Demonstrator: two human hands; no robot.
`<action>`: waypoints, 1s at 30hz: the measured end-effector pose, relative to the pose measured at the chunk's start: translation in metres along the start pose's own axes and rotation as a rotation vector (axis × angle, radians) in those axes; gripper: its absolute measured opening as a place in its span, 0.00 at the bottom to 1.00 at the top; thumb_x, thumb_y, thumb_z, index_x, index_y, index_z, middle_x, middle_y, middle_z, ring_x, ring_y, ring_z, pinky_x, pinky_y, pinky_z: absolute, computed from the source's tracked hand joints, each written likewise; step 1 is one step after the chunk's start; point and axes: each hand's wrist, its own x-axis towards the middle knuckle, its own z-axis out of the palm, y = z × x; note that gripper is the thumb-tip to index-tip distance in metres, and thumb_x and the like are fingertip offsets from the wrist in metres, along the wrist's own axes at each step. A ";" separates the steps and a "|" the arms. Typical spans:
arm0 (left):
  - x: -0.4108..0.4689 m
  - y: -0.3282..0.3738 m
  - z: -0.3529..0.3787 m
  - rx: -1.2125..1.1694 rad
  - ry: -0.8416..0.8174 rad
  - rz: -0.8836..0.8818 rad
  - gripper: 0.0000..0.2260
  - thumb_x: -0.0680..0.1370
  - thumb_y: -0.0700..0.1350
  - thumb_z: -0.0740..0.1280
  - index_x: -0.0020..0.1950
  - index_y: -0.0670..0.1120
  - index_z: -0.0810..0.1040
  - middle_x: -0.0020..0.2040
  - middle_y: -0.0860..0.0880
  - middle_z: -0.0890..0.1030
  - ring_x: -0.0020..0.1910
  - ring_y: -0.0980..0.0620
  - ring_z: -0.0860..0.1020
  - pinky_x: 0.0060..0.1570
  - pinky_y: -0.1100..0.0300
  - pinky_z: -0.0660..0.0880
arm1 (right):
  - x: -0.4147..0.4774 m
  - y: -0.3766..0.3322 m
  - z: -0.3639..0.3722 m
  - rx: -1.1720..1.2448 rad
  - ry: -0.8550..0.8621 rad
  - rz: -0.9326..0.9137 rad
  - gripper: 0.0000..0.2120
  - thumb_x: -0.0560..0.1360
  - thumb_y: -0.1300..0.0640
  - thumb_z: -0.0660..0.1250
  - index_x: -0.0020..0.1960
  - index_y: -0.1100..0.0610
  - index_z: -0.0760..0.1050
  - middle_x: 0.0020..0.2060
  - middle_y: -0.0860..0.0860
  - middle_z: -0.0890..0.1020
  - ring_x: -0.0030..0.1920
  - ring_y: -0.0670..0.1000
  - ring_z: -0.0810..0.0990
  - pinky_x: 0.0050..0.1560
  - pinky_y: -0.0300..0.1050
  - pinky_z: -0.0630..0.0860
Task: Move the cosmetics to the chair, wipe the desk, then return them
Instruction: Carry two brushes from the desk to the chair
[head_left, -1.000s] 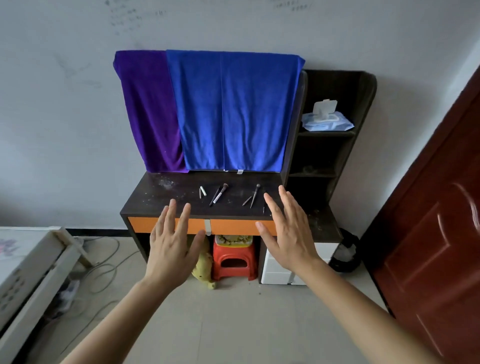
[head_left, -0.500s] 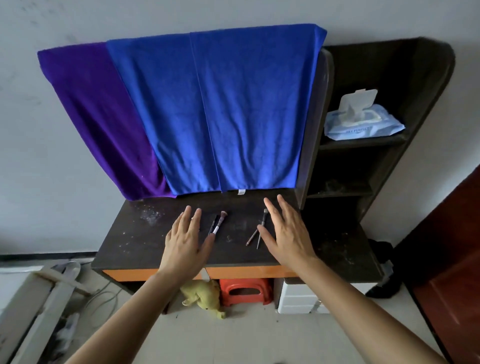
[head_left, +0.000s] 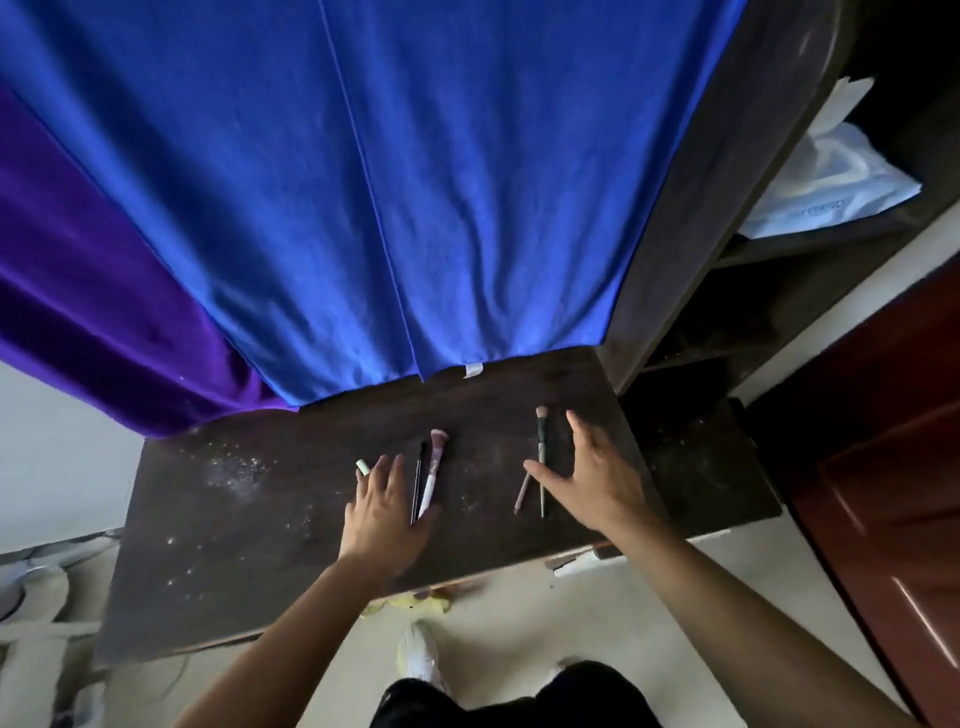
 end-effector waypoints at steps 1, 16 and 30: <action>0.011 -0.007 0.005 0.009 -0.031 0.004 0.38 0.76 0.63 0.65 0.80 0.48 0.54 0.78 0.47 0.60 0.77 0.43 0.57 0.70 0.45 0.64 | 0.000 -0.001 0.008 0.016 -0.024 0.075 0.49 0.68 0.24 0.63 0.80 0.50 0.56 0.75 0.52 0.66 0.73 0.55 0.69 0.65 0.54 0.73; 0.086 -0.018 0.058 -0.101 -0.095 -0.093 0.14 0.76 0.49 0.69 0.59 0.45 0.78 0.57 0.42 0.76 0.60 0.40 0.75 0.57 0.48 0.73 | 0.022 -0.020 0.093 -0.062 -0.072 0.392 0.20 0.76 0.39 0.68 0.62 0.50 0.76 0.59 0.53 0.78 0.57 0.56 0.81 0.50 0.51 0.77; 0.097 -0.008 0.061 -0.194 -0.132 -0.369 0.10 0.74 0.49 0.73 0.54 0.47 0.84 0.50 0.40 0.83 0.53 0.39 0.79 0.44 0.56 0.70 | 0.046 0.006 0.095 0.091 -0.245 0.310 0.13 0.76 0.45 0.70 0.55 0.52 0.82 0.48 0.51 0.86 0.52 0.55 0.84 0.49 0.46 0.78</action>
